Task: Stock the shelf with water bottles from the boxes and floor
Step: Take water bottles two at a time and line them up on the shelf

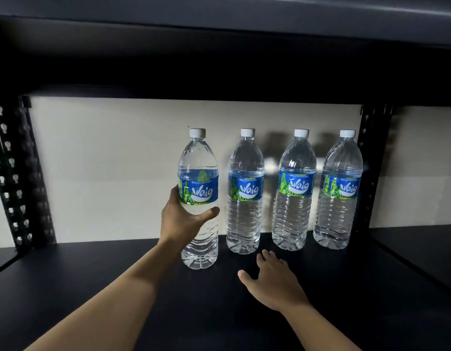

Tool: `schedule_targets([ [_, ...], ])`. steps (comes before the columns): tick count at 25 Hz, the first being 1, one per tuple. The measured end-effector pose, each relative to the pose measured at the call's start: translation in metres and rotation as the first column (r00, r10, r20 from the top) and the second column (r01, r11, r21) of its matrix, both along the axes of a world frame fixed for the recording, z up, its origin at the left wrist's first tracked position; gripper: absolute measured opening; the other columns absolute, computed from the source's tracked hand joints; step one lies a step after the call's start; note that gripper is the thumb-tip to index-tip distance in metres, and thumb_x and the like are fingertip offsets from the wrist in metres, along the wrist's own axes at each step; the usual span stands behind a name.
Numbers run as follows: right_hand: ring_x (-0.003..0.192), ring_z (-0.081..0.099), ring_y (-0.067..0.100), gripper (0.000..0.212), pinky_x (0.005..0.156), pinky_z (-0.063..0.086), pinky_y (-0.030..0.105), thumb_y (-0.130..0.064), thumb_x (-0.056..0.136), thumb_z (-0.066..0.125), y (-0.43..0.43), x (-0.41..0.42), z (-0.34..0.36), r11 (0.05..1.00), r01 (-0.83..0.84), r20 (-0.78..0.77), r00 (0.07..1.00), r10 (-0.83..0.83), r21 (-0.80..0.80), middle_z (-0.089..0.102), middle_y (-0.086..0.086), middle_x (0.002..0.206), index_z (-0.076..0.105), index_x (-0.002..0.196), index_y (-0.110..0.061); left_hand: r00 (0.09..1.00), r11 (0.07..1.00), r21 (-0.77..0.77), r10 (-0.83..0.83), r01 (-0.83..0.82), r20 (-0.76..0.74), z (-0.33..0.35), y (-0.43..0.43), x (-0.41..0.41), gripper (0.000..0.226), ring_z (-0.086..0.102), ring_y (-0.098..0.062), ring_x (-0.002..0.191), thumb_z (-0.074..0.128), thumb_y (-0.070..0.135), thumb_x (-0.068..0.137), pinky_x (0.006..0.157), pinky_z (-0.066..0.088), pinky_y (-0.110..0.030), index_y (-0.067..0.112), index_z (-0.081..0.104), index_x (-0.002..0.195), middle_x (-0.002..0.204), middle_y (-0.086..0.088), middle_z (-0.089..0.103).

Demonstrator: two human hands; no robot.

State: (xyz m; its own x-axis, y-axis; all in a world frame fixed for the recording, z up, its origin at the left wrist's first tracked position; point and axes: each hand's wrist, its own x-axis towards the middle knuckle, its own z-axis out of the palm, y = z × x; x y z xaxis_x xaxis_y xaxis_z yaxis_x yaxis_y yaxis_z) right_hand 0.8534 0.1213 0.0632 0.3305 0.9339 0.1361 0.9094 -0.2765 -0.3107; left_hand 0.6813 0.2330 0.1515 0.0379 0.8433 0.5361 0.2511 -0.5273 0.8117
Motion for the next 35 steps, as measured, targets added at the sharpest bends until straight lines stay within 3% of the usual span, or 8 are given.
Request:
schedule_targets([
  [4, 0.152, 0.006, 0.022, 0.081, 0.121, 0.008, 0.035, -0.061, 0.096, 0.037, -0.002, -0.002, 0.002, 1.000, 0.010, 0.014, 1.000, -0.010, 0.018, 0.014, 0.007, 0.164, 0.025, 0.154, -0.006, 0.999, 0.993, -0.111, 0.030, -0.034, -0.042, -0.038, -0.013, 0.013, 0.114, 0.042, -0.015, 0.126, 0.093, 0.029, 0.056, 0.100, 0.035, -0.026, 0.013, 0.022, 0.144, 0.135, 0.003, 0.041],
  [7, 0.151, 0.012, 0.022, 0.079, 0.121, 0.011, 0.034, -0.061, 0.094, 0.039, -0.002, -0.002, 0.002, 0.998, 0.019, 0.039, 0.999, -0.021, 0.055, 0.019, 0.007, 0.163, 0.031, 0.152, -0.007, 0.993, 0.973, -0.199, 0.111, -0.119, -0.052, -0.066, -0.017, 0.015, 0.096, 0.042, -0.023, 0.125, 0.090, 0.025, 0.059, 0.097, 0.036, -0.027, 0.008, 0.032, 0.134, 0.132, -0.007, 0.039],
  [12, 0.150, 0.015, 0.022, 0.077, 0.121, 0.014, 0.034, -0.060, 0.094, 0.039, -0.001, -0.002, 0.002, 0.998, 0.029, 0.057, 0.998, -0.033, 0.061, 0.023, 0.007, 0.162, 0.034, 0.151, -0.009, 0.993, 0.973, -0.203, 0.101, -0.111, -0.059, -0.076, -0.006, 0.006, 0.086, 0.049, -0.023, 0.124, 0.086, 0.038, 0.065, 0.099, 0.042, -0.036, 0.017, 0.042, 0.135, 0.130, -0.004, 0.054],
  [18, 0.150, 0.014, 0.021, 0.077, 0.120, 0.014, 0.033, -0.061, 0.094, 0.038, 0.000, -0.003, 0.002, 0.998, 0.034, 0.049, 0.998, -0.036, 0.044, 0.021, 0.006, 0.162, 0.032, 0.152, -0.009, 0.992, 0.952, -0.292, 0.060, -0.091, -0.114, -0.081, 0.003, 0.006, 0.084, 0.053, -0.029, 0.122, 0.082, 0.042, 0.072, 0.097, 0.045, -0.039, 0.013, 0.035, 0.135, 0.132, -0.009, 0.055],
  [23, 0.150, 0.014, 0.021, 0.076, 0.119, 0.014, 0.033, -0.060, 0.095, 0.039, -0.001, -0.005, 0.004, 0.998, 0.039, 0.049, 0.998, -0.041, 0.046, 0.021, 0.006, 0.162, 0.032, 0.152, -0.010, 0.977, 0.952, -0.267, 0.104, -0.152, -0.186, -0.082, 0.010, 0.008, 0.089, 0.044, -0.028, 0.127, 0.080, 0.046, 0.072, 0.102, 0.038, -0.039, 0.015, 0.035, 0.143, 0.135, -0.008, 0.041],
  [35, 0.150, 0.014, 0.021, 0.077, 0.120, 0.014, 0.034, -0.060, 0.094, 0.040, 0.001, -0.002, 0.002, 0.999, 0.039, 0.020, 0.999, -0.040, 0.035, 0.021, 0.005, 0.163, 0.032, 0.152, -0.010, 0.978, 0.955, -0.247, 0.122, -0.162, -0.172, -0.089, 0.017, 0.012, 0.076, 0.043, -0.029, 0.128, 0.076, 0.039, 0.079, 0.101, 0.037, -0.039, 0.007, 0.038, 0.136, 0.135, -0.012, 0.048],
])
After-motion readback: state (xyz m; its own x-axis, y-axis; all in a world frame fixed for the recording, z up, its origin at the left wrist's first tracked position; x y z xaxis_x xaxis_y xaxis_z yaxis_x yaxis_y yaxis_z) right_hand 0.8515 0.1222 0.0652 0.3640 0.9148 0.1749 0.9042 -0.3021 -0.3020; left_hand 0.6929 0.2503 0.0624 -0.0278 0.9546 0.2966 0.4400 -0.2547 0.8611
